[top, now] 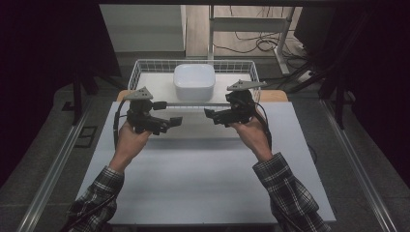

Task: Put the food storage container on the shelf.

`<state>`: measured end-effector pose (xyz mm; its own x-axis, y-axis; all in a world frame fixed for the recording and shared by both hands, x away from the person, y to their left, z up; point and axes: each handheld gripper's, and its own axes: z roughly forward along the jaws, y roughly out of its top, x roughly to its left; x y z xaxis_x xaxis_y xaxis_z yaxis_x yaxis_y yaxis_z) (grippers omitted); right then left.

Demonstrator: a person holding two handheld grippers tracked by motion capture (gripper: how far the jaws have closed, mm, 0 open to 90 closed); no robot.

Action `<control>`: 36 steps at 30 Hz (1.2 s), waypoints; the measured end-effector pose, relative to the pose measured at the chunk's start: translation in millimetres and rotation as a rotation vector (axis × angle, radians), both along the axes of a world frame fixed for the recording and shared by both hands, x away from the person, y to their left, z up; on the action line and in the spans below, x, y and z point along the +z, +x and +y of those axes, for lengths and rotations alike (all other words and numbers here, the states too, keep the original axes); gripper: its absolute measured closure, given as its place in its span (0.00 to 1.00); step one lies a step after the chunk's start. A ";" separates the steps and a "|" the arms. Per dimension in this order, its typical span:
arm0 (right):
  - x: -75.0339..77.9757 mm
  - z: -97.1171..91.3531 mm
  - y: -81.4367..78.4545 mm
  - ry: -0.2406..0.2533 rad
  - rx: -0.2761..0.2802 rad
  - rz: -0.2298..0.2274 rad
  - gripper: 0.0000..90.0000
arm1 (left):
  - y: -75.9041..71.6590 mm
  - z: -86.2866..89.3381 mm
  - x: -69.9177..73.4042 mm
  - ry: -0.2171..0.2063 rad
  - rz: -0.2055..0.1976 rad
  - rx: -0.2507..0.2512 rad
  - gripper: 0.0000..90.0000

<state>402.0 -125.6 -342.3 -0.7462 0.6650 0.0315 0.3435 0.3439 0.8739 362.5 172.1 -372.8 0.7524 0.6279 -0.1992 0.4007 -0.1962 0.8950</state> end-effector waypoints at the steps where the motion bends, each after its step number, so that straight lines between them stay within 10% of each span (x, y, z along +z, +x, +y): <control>1: -1.5 -1.0 -2.4 -0.003 0.004 -0.004 0.04 | -2.3 -0.5 -1.7 0.002 0.000 0.004 0.06; 36: -84.1 -34.1 -51.7 -0.010 0.014 -0.020 0.01 | -45.0 -9.1 -102.0 0.064 0.054 0.054 0.03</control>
